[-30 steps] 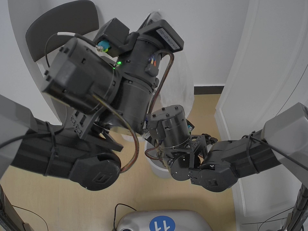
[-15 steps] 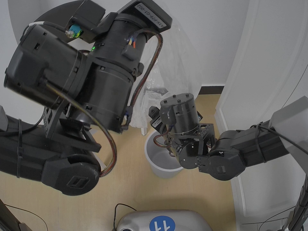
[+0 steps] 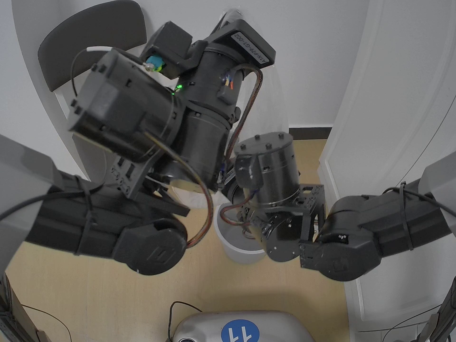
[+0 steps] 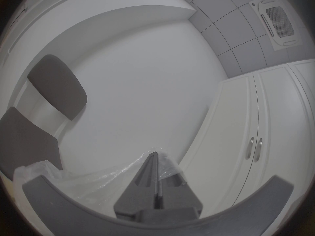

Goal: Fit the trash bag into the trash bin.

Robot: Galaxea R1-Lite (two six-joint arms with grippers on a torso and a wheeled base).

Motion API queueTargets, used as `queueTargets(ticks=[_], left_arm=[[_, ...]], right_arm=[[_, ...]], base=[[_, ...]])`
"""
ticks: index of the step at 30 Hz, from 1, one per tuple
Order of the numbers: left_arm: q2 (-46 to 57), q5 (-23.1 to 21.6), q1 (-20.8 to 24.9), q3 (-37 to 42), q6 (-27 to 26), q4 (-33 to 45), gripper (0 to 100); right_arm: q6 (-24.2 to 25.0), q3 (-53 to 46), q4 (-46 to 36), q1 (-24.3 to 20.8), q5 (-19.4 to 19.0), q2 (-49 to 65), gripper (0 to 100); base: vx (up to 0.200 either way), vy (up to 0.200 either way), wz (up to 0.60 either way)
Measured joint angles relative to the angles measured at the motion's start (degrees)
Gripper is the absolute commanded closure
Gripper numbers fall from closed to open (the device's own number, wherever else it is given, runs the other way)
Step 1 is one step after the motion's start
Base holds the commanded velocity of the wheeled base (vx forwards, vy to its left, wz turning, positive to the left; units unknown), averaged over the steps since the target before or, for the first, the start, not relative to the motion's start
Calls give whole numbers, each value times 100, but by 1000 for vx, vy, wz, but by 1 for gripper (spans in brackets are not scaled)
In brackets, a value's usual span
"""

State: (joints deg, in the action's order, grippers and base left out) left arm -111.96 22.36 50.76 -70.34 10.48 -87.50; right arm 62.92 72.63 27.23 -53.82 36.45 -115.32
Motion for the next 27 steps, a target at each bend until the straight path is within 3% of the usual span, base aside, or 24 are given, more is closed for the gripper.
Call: queueTargets(ticks=[10,20,27], left_arm=[[-563,-38,-165,-566,150,-60,100],[-902,5,-623,-1202,200,-2,100],[-907,27,-451,-1202,194,-20,100]], right_arm=[[99,-50,29,-177,-66,-146,0],[99,-65,-20,-285,-77,-262,0],[94,-65,-22,-213,-99,-284,0]], base=[[0,0,0],[0,0,0],[0,0,0]])
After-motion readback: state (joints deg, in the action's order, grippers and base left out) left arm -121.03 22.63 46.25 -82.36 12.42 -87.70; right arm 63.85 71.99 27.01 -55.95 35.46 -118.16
